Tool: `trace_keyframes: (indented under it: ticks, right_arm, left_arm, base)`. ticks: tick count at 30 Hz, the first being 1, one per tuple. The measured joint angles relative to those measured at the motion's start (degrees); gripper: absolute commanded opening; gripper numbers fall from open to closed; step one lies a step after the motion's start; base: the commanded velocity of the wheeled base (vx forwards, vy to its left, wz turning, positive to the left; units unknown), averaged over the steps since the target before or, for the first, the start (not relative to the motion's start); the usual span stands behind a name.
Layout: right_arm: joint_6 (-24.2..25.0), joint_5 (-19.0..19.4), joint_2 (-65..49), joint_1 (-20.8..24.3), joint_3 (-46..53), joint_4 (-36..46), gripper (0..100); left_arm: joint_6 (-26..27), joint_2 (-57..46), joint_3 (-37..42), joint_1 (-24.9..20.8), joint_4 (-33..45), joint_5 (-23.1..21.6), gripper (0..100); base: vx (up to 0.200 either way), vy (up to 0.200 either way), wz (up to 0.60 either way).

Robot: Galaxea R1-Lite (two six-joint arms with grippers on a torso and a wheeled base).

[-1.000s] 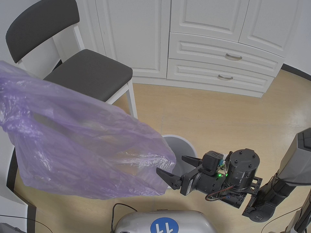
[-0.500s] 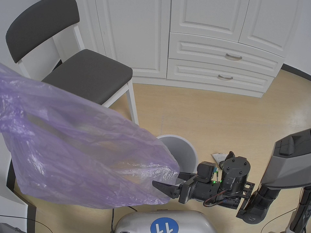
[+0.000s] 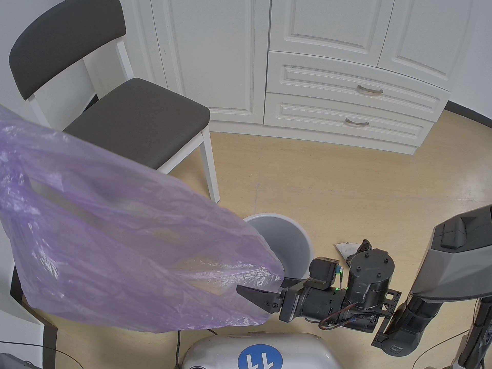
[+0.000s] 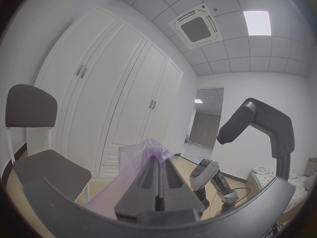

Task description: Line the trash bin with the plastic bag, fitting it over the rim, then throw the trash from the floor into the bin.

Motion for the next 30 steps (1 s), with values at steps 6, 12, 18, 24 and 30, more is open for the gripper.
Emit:
trace_keyframes:
  ticks: [6,12,18,24,30]
  right_arm:
    - [0.52,-2.3,-0.5,1.3,-1.21,0.02,100]
    - [0.55,-2.46,-0.37,1.66,-1.97,0.05,100]
    - [1.37,-4.91,0.05,2.46,-3.72,0.02,100]
    - [1.45,-5.16,1.13,3.01,-4.52,0.05,100]
    - [1.45,-5.13,1.56,3.18,-4.83,0.05,100]
  left_arm:
    - [0.01,-0.06,0.1,0.0,0.0,-0.1,0]
    - [0.06,-0.06,0.16,-0.02,0.0,-0.1,0]
    - [0.06,-0.02,0.22,-0.02,0.0,-0.07,0]
    - [0.09,0.05,0.29,-0.09,0.0,-0.11,0]
    - [0.04,0.02,0.3,-0.11,0.0,-0.43,0]
  base:
    - [0.0,0.0,0.0]
    - [0.0,0.0,0.0]
    - [0.0,0.0,0.0]
    - [0.0,0.0,0.0]
    - [0.0,0.0,0.0]
